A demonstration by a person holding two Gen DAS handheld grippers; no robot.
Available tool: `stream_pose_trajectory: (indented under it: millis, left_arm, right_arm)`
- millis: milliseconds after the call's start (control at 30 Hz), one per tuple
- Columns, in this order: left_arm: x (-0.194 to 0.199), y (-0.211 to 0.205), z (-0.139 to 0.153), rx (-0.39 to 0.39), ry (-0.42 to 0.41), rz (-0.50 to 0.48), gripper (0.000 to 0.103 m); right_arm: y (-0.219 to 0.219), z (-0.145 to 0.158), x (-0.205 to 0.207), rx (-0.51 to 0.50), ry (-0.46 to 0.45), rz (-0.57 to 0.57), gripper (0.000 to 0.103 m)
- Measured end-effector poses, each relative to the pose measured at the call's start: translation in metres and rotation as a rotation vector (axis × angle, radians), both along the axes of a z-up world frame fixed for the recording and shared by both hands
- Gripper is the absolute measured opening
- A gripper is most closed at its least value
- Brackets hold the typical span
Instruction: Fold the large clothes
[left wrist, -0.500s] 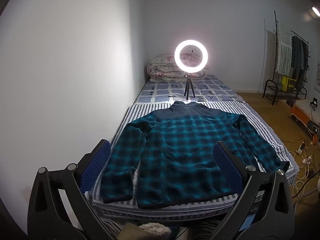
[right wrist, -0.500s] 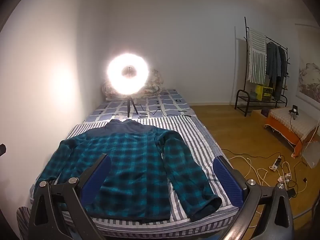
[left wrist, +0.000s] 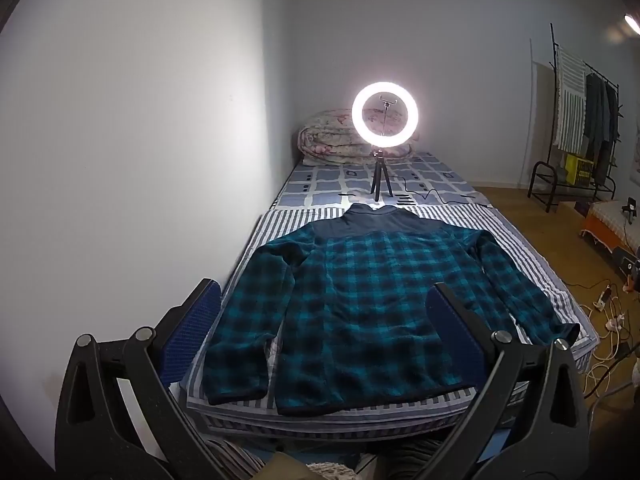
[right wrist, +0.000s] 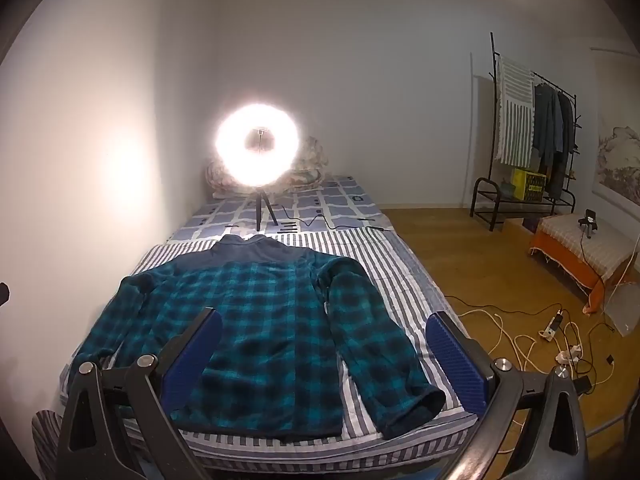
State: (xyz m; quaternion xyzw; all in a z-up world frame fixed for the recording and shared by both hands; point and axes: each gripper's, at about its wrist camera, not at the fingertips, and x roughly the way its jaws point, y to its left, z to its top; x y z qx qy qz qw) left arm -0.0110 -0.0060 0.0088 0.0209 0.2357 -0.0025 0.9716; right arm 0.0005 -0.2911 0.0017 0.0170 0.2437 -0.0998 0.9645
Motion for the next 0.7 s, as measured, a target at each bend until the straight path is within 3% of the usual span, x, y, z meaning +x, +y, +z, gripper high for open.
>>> stream_pose_trajectory:
  millis: [700]
  left_arm:
    - [0.0005,0.0048,0.0016,-0.008,0.001,0.001,0.103]
  right_arm:
    - [-0.0008,-0.0020,-0.0002,0.000,0.004,0.000,0.103]
